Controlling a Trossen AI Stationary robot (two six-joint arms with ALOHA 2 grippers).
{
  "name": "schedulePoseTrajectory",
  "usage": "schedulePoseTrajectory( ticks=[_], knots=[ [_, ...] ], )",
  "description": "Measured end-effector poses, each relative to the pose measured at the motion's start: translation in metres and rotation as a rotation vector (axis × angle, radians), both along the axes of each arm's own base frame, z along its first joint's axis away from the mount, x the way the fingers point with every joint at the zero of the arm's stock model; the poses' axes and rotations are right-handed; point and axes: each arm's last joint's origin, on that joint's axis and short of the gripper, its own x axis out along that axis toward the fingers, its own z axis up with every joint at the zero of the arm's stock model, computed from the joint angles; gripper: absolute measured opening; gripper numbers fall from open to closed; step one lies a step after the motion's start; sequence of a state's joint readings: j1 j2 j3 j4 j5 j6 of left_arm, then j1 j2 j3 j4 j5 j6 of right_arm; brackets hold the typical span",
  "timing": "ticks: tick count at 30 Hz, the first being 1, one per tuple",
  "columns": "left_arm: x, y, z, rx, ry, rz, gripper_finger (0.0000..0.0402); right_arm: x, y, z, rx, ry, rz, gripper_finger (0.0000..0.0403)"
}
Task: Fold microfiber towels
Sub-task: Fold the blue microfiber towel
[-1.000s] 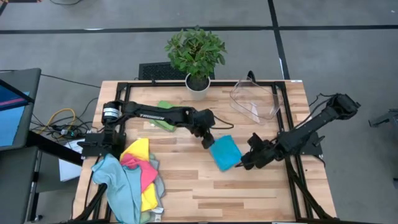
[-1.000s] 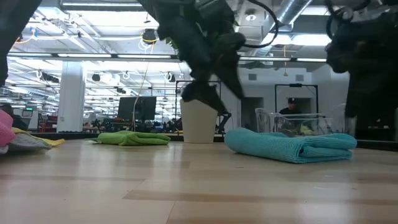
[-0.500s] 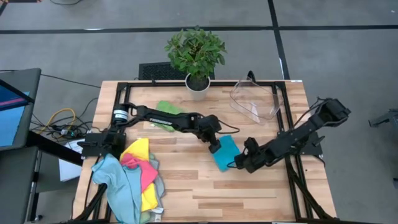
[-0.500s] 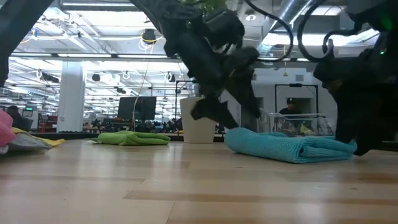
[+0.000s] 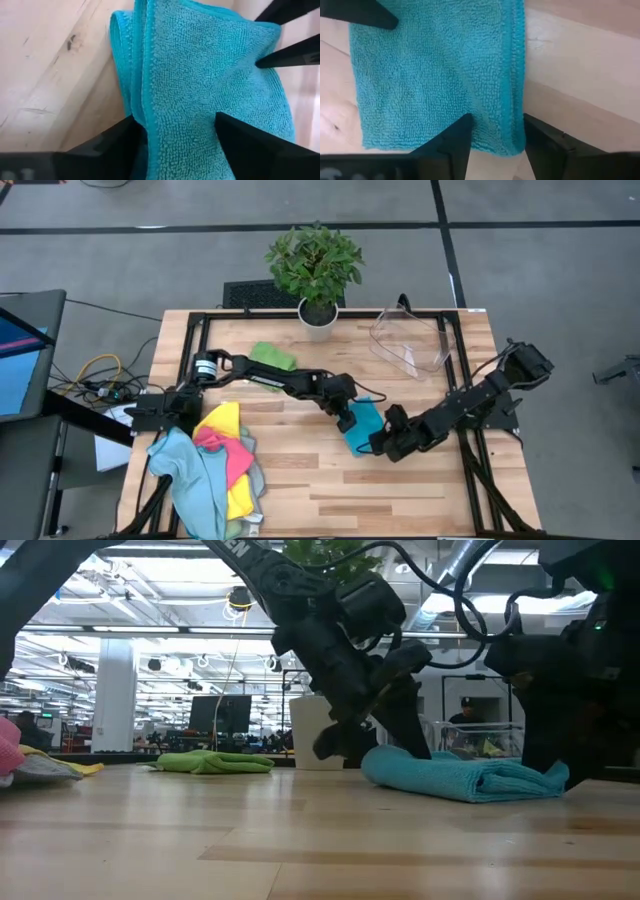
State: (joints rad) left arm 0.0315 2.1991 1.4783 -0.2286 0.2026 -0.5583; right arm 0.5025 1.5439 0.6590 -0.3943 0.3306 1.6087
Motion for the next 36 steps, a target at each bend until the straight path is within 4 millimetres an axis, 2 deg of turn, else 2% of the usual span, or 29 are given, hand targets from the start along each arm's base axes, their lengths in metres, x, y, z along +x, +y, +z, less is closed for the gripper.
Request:
schedulePoseTrajectory(
  ticks=[4, 8, 10, 12, 18, 22, 25, 28, 33, 36],
  knots=[
    [-0.001, -0.001, -0.003, 0.015, 0.025, 0.021, 0.0190, -0.001, -0.001, 0.000, -0.004, 0.008, 0.000, 0.0179],
    [-0.002, 0.001, -0.005, 0.021, 0.036, 0.036, 0.0096, 0.000, -0.004, 0.000, -0.020, 0.021, 0.020, 0.0160],
    [-0.002, 0.003, -0.005, 0.000, 0.044, 0.062, 0.0045, 0.000, -0.006, 0.003, -0.039, 0.009, 0.043, 0.0152],
    [-0.003, 0.006, -0.006, -0.024, 0.055, 0.100, 0.0015, -0.002, -0.008, 0.011, -0.058, -0.028, 0.044, 0.0148],
    [-0.009, 0.018, 0.003, -0.040, 0.079, 0.123, 0.0008, -0.025, -0.014, 0.051, -0.098, -0.137, 0.013, 0.0149],
    [-0.019, 0.022, 0.014, 0.023, 0.145, 0.145, 0.0005, -0.038, -0.014, 0.064, -0.093, -0.198, -0.028, 0.0154],
    [-0.030, 0.031, 0.023, 0.097, 0.210, 0.178, 0.0005, -0.040, -0.013, 0.059, -0.104, -0.200, -0.068, 0.0157],
    [-0.039, 0.041, 0.034, 0.145, 0.255, 0.265, 0.0004, -0.032, -0.011, 0.048, -0.099, -0.191, -0.097, 0.0159],
    [-0.059, 0.054, 0.049, 0.202, 0.361, 0.506, 0.0008, -0.007, -0.002, 0.029, -0.080, -0.252, -0.092, 0.0158],
    [-0.069, 0.058, 0.057, 0.215, 0.413, 0.573, 0.0015, 0.005, -0.001, 0.019, -0.083, -0.274, -0.082, 0.0156]
  ],
)
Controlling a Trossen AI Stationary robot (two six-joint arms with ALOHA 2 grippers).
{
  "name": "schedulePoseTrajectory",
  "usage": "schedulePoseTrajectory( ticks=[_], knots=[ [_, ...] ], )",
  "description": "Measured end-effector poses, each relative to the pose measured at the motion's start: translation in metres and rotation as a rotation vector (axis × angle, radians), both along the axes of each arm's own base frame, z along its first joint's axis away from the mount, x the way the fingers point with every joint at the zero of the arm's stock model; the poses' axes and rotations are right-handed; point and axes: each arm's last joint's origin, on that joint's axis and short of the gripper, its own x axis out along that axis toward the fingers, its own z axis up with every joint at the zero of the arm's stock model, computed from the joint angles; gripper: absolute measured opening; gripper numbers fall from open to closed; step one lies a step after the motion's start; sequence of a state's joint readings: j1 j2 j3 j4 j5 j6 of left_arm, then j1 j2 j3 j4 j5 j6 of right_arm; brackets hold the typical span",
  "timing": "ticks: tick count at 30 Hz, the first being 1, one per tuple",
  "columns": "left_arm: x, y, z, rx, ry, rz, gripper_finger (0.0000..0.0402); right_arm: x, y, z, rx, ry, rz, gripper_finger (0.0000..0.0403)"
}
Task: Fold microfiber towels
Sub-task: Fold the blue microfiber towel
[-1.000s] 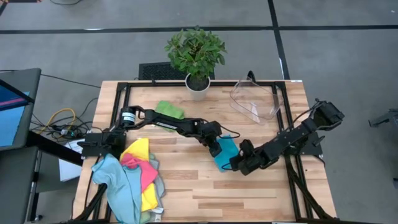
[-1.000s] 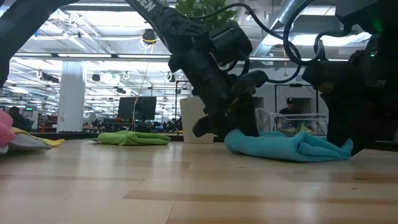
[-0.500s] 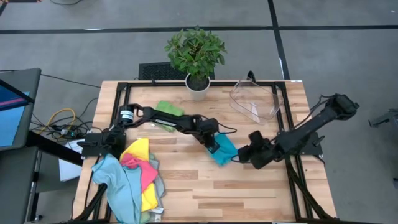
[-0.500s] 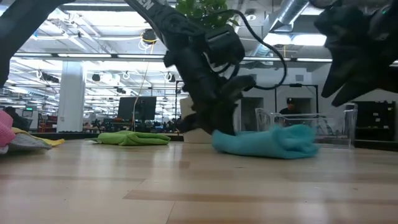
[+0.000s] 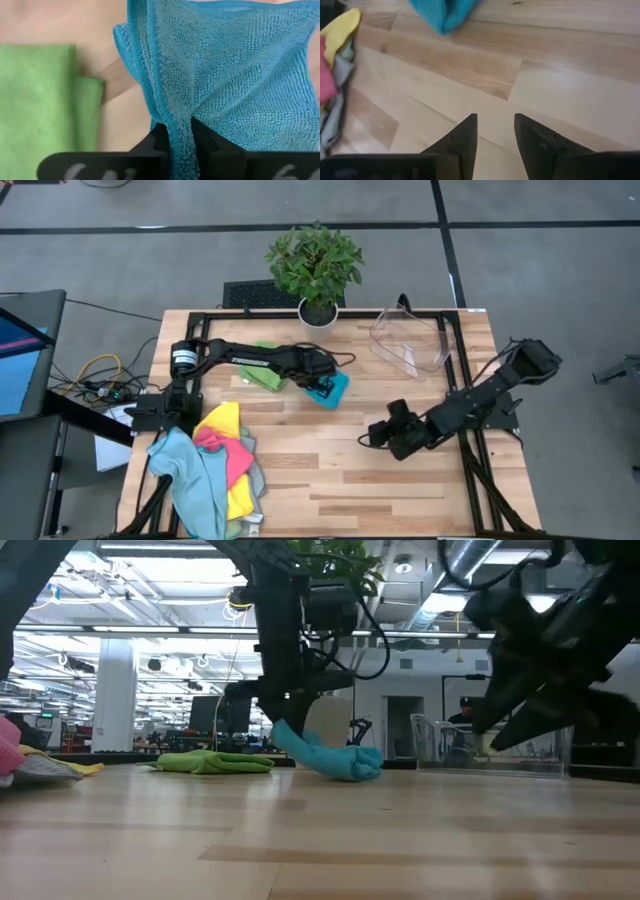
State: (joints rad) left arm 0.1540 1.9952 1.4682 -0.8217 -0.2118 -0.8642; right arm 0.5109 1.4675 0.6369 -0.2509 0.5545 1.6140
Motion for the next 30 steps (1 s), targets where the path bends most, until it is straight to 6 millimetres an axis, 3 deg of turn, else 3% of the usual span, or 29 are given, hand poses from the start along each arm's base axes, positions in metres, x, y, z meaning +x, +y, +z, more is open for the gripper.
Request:
schedulePoseTrajectory(
  ticks=[5, 11, 18, 23, 27, 30],
  knots=[
    [-0.002, -0.002, 0.000, -0.063, 0.008, 0.051, 0.0055, 0.011, -0.005, -0.004, -0.020, -0.026, 0.019, 0.0159],
    [-0.003, -0.003, 0.002, -0.082, 0.003, 0.018, 0.0155, 0.022, -0.025, 0.012, -0.090, -0.090, 0.054, 0.0192],
    [-0.014, -0.003, 0.034, -0.074, -0.047, 0.012, 0.0248, 0.048, -0.048, 0.024, -0.154, -0.238, 0.084, 0.0201],
    [-0.035, -0.006, 0.070, -0.008, -0.065, 0.031, 0.0259, 0.070, -0.067, 0.009, -0.141, -0.299, 0.092, 0.0181],
    [-0.046, -0.011, 0.099, 0.053, -0.165, 0.018, 0.0244, 0.082, -0.082, -0.010, -0.105, -0.253, 0.114, 0.0167],
    [-0.045, -0.016, 0.104, 0.095, -0.236, -0.016, 0.0222, 0.092, -0.088, -0.026, -0.092, -0.193, 0.142, 0.0158]
  ],
)
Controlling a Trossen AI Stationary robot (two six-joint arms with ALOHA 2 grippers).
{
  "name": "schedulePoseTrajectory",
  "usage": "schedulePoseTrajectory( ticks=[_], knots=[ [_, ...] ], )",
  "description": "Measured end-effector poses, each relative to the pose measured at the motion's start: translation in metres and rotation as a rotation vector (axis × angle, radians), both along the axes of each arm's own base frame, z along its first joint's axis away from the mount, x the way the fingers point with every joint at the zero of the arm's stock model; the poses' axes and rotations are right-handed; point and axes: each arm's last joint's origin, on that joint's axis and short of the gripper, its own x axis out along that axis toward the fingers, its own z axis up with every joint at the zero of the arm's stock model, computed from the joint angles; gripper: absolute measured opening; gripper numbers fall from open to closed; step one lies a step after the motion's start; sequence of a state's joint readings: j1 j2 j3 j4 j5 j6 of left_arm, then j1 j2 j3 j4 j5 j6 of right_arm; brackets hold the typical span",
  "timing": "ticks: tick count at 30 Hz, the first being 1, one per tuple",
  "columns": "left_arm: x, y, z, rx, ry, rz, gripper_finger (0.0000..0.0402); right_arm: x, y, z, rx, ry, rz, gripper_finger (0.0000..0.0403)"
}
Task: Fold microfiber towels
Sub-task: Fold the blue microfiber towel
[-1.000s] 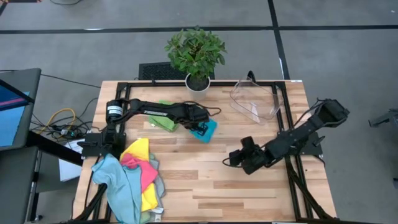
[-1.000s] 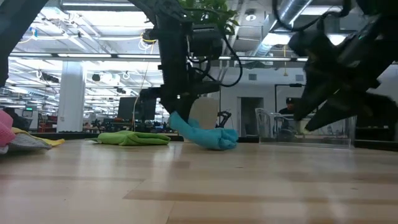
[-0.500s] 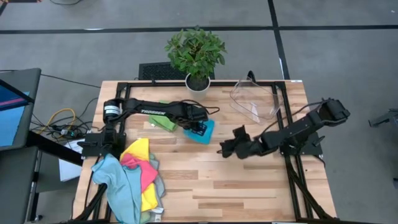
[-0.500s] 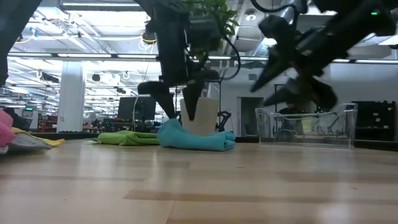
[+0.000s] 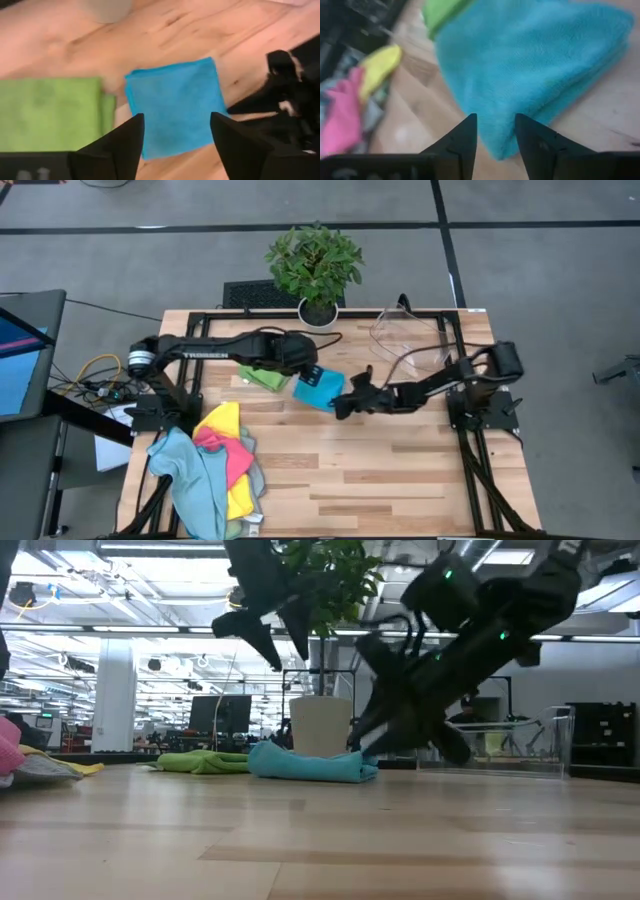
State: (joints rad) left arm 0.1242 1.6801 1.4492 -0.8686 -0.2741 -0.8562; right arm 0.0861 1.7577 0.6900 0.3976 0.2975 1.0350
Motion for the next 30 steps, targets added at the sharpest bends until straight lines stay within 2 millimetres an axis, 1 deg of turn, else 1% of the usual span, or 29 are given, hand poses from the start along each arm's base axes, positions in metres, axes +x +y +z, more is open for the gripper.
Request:
schedulePoseTrajectory(
  ticks=[3, 5, 7, 9, 14, 18, 21, 25, 28, 30],
  knots=[
    [0.005, -0.004, -0.014, -0.021, -0.068, -0.027, 0.0194, 0.008, -0.006, -0.012, 0.022, 0.057, 0.028, 0.0150],
    [0.008, -0.005, -0.031, -0.038, -0.111, -0.045, 0.0173, 0.010, -0.009, -0.017, 0.035, 0.084, 0.035, 0.0144],
    [0.008, -0.006, -0.051, -0.059, -0.139, -0.044, 0.0152, 0.010, -0.011, -0.017, 0.036, 0.099, 0.039, 0.0139],
    [0.003, -0.003, -0.072, -0.073, -0.163, -0.013, 0.0131, 0.007, -0.011, -0.017, 0.032, 0.122, 0.039, 0.0134],
    [-0.014, -0.002, -0.115, -0.152, -0.212, 0.052, 0.0087, 0.001, -0.015, -0.012, -0.001, 0.176, 0.056, 0.0127],
    [-0.027, -0.008, -0.138, -0.184, -0.258, 0.066, 0.0059, 0.000, -0.021, -0.011, -0.001, 0.189, 0.041, 0.0127],
    [-0.035, -0.009, -0.148, -0.181, -0.244, 0.077, 0.0045, 0.000, -0.022, -0.012, -0.004, 0.196, 0.040, 0.0127],
    [-0.044, -0.008, -0.158, -0.168, -0.216, 0.119, 0.0031, 0.000, -0.027, -0.012, -0.027, 0.208, 0.049, 0.0127],
    [-0.043, -0.005, -0.157, -0.168, -0.234, 0.131, 0.0026, -0.003, -0.036, -0.004, -0.042, 0.201, 0.044, 0.0127],
    [-0.041, -0.004, -0.155, -0.183, -0.254, 0.125, 0.0025, -0.005, -0.041, 0.009, -0.054, 0.164, 0.027, 0.0127]
  ],
)
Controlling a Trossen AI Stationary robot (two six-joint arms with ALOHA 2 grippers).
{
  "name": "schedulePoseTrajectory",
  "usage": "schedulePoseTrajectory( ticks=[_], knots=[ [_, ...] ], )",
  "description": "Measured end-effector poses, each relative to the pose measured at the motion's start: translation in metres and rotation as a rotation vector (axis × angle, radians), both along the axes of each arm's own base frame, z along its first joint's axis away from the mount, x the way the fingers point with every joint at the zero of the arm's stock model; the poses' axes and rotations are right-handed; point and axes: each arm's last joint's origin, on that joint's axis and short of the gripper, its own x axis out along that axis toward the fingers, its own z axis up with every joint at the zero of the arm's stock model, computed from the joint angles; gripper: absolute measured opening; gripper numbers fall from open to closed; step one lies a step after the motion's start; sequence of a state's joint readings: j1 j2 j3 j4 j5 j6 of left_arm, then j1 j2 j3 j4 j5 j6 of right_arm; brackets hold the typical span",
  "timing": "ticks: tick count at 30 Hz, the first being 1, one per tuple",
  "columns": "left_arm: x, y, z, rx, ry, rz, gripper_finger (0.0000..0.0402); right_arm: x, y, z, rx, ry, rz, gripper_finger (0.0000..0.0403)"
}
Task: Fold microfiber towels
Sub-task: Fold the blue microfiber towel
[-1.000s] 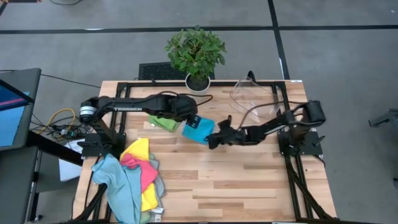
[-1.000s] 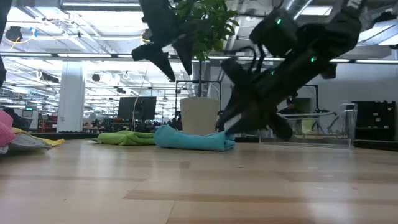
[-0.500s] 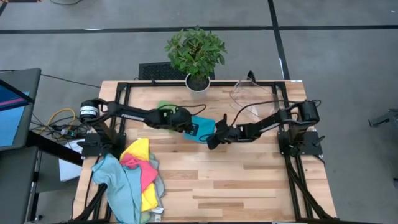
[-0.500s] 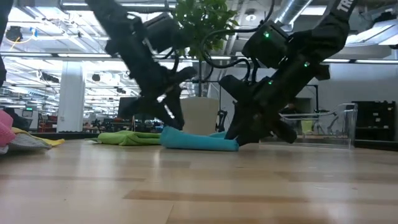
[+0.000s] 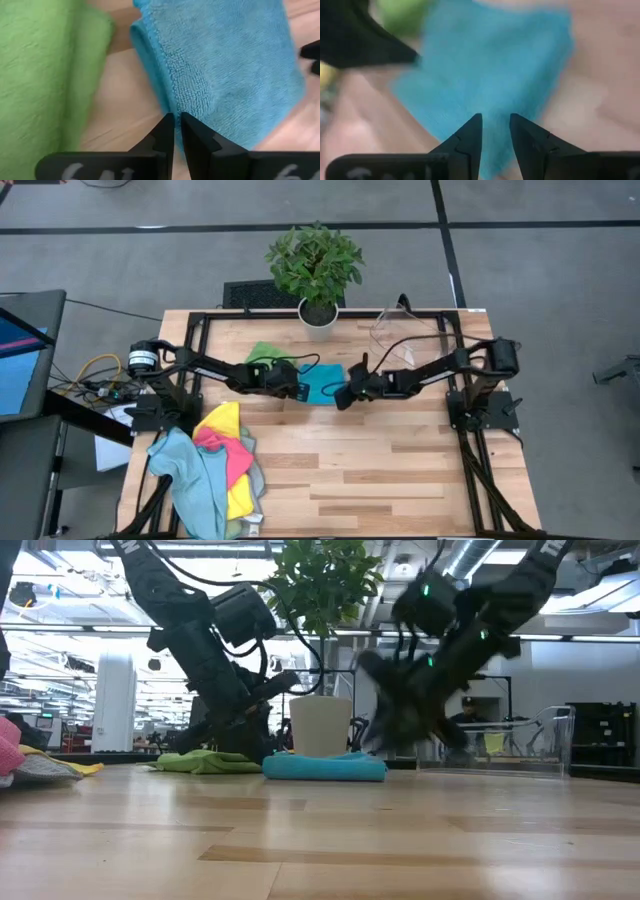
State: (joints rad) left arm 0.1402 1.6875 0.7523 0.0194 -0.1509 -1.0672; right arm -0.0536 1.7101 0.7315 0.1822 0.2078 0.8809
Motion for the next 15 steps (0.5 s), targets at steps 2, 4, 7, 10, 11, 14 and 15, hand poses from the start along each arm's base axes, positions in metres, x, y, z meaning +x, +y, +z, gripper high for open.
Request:
schedulePoseTrajectory(
  ticks=[2, 4, 7, 10, 11, 14, 15],
  knots=[
    [0.004, 0.000, 0.007, -0.015, -0.031, -0.022, 0.0025, -0.001, -0.002, 0.017, -0.019, -0.060, 0.003, 0.0127],
    [0.008, -0.001, 0.020, -0.012, -0.082, -0.045, 0.0024, -0.003, -0.002, 0.030, -0.041, -0.101, 0.011, 0.0127],
    [0.008, 0.000, 0.041, 0.016, -0.149, -0.040, 0.0024, -0.005, 0.002, 0.041, -0.064, -0.135, 0.010, 0.0127],
    [0.001, 0.001, 0.061, 0.102, -0.190, -0.005, 0.0024, -0.005, 0.010, 0.036, -0.066, -0.113, 0.017, 0.0127],
    [0.000, 0.002, 0.065, 0.124, -0.199, 0.009, 0.0024, -0.004, 0.013, 0.033, -0.059, -0.105, 0.017, 0.0127],
    [0.000, 0.002, 0.065, 0.121, -0.200, 0.003, 0.0023, 0.001, 0.020, 0.018, -0.043, -0.075, 0.026, 0.0127],
    [0.002, 0.000, 0.062, 0.116, -0.194, -0.009, 0.0022, 0.001, 0.021, 0.013, -0.037, -0.057, 0.026, 0.0127]
  ],
)
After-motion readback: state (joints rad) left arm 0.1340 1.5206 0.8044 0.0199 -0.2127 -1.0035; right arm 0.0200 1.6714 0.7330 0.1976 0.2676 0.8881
